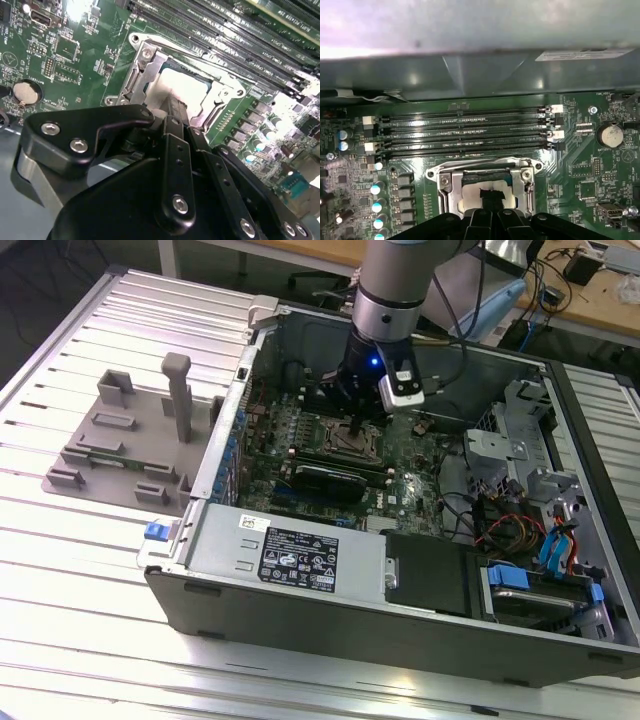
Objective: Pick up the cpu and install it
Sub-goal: 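Install the first cpu locking lever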
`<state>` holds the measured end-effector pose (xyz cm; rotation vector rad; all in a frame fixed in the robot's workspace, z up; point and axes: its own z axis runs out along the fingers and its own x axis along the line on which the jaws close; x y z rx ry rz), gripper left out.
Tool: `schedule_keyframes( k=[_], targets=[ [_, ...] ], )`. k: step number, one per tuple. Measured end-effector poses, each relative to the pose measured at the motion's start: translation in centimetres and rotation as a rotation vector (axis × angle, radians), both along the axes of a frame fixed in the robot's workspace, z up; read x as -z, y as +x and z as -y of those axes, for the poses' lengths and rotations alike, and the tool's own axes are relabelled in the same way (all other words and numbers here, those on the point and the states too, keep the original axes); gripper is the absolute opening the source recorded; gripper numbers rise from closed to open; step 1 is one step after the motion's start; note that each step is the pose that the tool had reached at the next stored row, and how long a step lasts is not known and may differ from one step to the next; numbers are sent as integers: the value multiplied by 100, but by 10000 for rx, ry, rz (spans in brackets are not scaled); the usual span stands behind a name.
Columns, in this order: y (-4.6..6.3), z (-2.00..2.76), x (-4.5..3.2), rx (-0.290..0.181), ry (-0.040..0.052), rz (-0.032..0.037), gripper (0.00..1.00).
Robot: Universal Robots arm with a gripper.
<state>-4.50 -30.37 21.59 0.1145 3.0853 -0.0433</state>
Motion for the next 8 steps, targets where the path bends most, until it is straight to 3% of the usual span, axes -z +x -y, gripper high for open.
schedule_keyframes(
  k=[6, 8],
  targets=[
    [1, 1, -226, -1, -1, 0, 11],
    [1, 2, -265, -2, 0, 0, 11]
  ],
)
